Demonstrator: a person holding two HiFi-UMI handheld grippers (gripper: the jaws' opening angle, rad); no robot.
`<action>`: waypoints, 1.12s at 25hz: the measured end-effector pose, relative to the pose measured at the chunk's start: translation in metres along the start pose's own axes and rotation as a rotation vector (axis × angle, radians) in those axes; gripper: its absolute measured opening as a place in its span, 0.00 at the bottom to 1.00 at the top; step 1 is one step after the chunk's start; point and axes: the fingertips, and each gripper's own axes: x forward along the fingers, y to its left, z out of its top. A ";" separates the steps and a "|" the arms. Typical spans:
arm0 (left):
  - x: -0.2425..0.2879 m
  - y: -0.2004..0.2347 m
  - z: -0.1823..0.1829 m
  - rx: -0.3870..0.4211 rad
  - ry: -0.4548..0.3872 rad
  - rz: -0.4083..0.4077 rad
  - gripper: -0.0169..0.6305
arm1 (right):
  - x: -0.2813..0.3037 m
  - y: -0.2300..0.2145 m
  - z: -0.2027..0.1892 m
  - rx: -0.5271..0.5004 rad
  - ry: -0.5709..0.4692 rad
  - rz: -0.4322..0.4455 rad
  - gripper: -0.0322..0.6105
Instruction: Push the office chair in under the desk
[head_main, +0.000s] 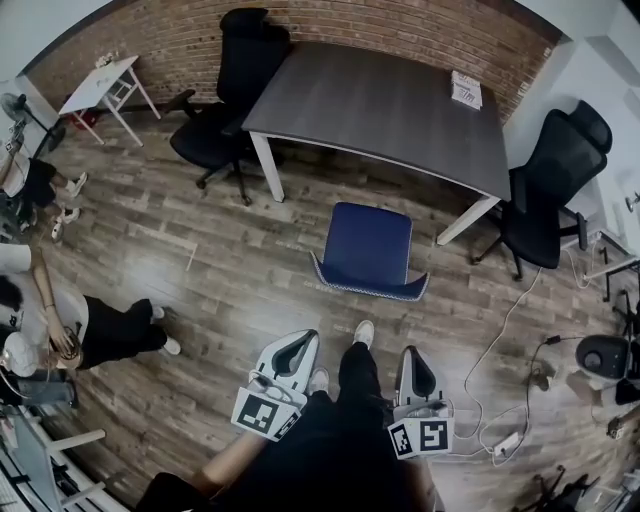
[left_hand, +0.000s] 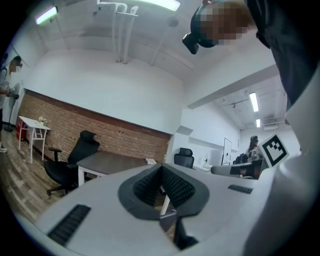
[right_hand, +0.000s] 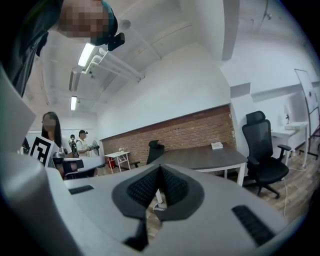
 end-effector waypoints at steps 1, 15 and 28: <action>0.008 0.001 0.000 0.001 0.002 0.002 0.04 | 0.006 -0.005 0.001 -0.001 0.001 0.002 0.05; 0.144 0.019 0.000 -0.004 0.084 0.055 0.04 | 0.110 -0.112 0.028 -0.024 0.046 0.069 0.05; 0.214 0.020 -0.022 0.146 0.197 0.034 0.04 | 0.174 -0.158 0.013 -0.096 0.166 0.304 0.05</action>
